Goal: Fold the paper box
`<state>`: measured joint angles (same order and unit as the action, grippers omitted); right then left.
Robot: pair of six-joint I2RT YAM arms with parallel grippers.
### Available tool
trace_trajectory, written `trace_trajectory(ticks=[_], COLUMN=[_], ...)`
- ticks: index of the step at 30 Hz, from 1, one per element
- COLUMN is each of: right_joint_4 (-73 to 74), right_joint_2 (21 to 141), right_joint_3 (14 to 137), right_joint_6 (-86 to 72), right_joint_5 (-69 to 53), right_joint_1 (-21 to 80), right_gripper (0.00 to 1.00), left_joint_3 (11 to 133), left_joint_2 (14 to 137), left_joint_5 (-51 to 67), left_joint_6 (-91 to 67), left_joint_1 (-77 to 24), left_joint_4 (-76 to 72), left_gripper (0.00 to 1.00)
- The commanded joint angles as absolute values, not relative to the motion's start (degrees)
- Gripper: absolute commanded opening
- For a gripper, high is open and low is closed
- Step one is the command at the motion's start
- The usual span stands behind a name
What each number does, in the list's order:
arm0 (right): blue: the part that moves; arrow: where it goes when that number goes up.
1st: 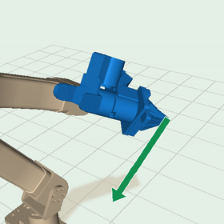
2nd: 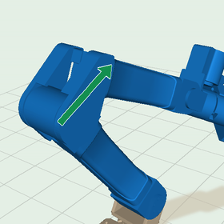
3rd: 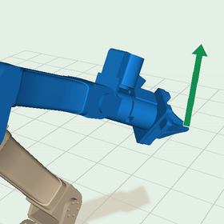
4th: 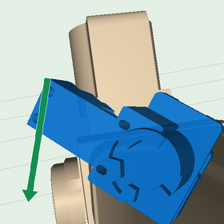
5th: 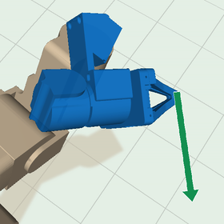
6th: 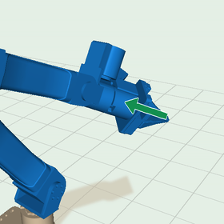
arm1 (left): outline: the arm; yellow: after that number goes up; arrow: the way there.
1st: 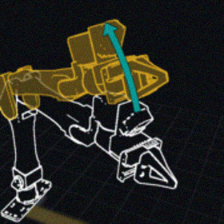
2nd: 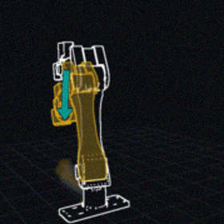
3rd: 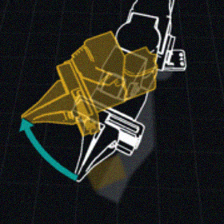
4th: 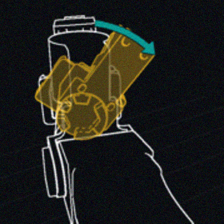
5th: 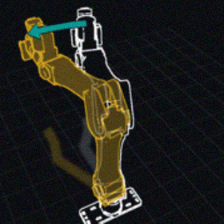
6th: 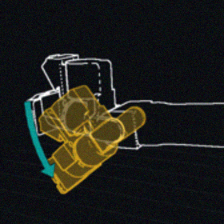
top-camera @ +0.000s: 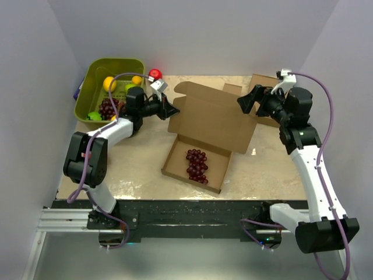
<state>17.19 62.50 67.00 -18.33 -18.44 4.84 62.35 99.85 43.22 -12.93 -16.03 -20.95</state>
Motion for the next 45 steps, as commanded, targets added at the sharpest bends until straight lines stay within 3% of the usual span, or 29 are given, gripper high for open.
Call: trace_trajectory(ticks=[1,5,9,17,28,32,38,45], right_joint_4=[16.0,12.1,13.3,1.3,-2.8,-2.3,-0.2,-0.2], right_joint_2=[60.1,61.9,66.8,72.0,74.9,75.0,74.4,73.7], right_joint_3=[64.9,62.3,62.7,56.6,54.4,54.2,54.7,54.5], right_joint_6=[-14.9,-14.6,-14.8,-15.1,-13.8,-14.0,-12.1,-13.7], right_joint_5=[-12.0,-12.4,-4.1,-16.9,-21.8,-20.5,-15.5,-11.7], right_joint_1=[4.8,4.8,4.7,4.4,4.4,5.4,9.5,13.0], right_gripper=[0.99,0.99,0.99,0.99,0.95,0.70,0.51,0.38], left_joint_3=[63.5,64.3,64.2,64.3,63.3,62.2,60.5,56.5], left_joint_2=[97.1,97.5,97.4,97.6,97.1,96.9,95.5,92.2], left_joint_5=[42.4,45.7,47.1,47.7,47.7,47.5,45.8,35.1], left_joint_6=[-12.3,-12.1,-11.7,-10.7,-11.0,-12.5,-13.2,-11.9], left_joint_1=[-14.2,-12.0,-8.8,-7.2,-7.2,-7.3,-7.5,-11.2], left_joint_4=[-24.1,-24.3,-24.3,-23.6,-24.9,-26.8,-29.0,-28.7], left_gripper=[0.00,0.00,0.00,0.00,0.00,0.00,0.00,0.00])
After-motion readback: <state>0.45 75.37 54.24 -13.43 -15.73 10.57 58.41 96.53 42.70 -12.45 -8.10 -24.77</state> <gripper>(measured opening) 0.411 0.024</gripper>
